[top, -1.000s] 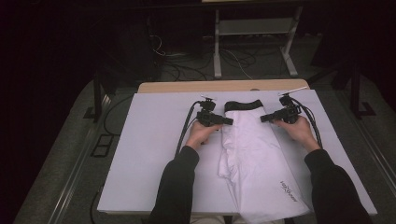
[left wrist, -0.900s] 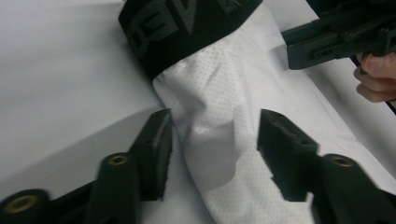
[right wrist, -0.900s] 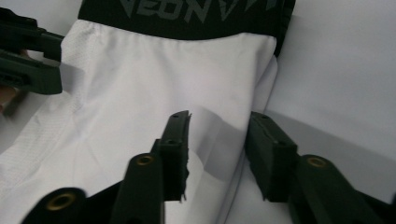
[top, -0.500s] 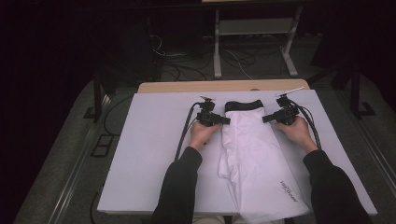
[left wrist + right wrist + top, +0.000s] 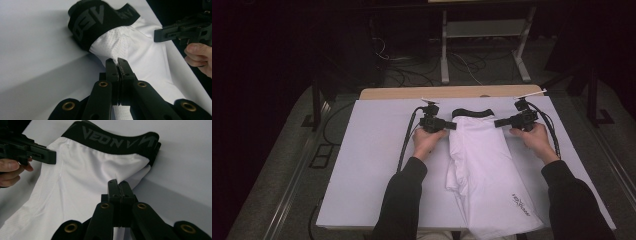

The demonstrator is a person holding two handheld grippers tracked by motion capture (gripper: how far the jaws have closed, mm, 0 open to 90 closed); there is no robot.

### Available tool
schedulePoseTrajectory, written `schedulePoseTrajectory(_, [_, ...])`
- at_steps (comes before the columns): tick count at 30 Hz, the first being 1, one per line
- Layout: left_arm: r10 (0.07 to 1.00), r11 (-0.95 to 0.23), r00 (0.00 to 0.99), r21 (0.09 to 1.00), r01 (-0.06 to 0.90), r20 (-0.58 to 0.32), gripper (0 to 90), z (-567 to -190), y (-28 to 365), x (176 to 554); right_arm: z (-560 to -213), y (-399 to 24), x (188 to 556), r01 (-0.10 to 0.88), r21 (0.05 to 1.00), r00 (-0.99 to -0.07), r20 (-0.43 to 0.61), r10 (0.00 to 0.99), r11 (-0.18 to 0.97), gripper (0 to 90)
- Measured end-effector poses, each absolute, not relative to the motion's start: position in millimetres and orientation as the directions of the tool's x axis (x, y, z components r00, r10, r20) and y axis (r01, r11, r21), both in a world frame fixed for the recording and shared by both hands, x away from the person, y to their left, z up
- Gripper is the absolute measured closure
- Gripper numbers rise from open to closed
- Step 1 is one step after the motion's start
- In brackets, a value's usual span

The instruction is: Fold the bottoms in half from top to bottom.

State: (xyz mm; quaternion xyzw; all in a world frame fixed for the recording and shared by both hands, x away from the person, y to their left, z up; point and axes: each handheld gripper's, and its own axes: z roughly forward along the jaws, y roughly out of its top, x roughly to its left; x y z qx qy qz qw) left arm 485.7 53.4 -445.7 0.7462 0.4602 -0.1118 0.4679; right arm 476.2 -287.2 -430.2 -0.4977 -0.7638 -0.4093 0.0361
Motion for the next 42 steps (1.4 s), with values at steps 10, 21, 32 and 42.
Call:
schedulePoseTrajectory(10, [0.57, -0.146, 0.56, 0.597, 0.789, -0.601, 87.3, -437.1, 56.5, 482.8, -423.8, -284.6, 473.7, 0.773, 0.61, -0.521, 0.455, 0.722, 0.173, 88.6])
schedulePoseTrajectory(21, [0.567, -0.153, 0.568, 0.601, 0.785, -0.597, 87.2, -424.7, 55.2, 475.3, -415.7, -284.8, 469.0, 0.76, 0.626, -0.53, 0.442, 0.724, 0.174, 88.5])
schedulePoseTrajectory(32, [0.57, -0.173, 0.583, 0.609, 0.774, -0.579, 87.2, -404.4, 51.0, 462.3, -405.4, -286.0, 462.8, 0.74, 0.649, -0.545, 0.423, 0.724, 0.178, 88.5])
schedulePoseTrajectory(42, [0.556, -0.168, 0.588, 0.614, 0.772, -0.587, 87.2, -393.1, 47.4, 453.5, -402.1, -287.0, 458.2, 0.731, 0.659, -0.543, 0.406, 0.735, 0.176, 88.6])
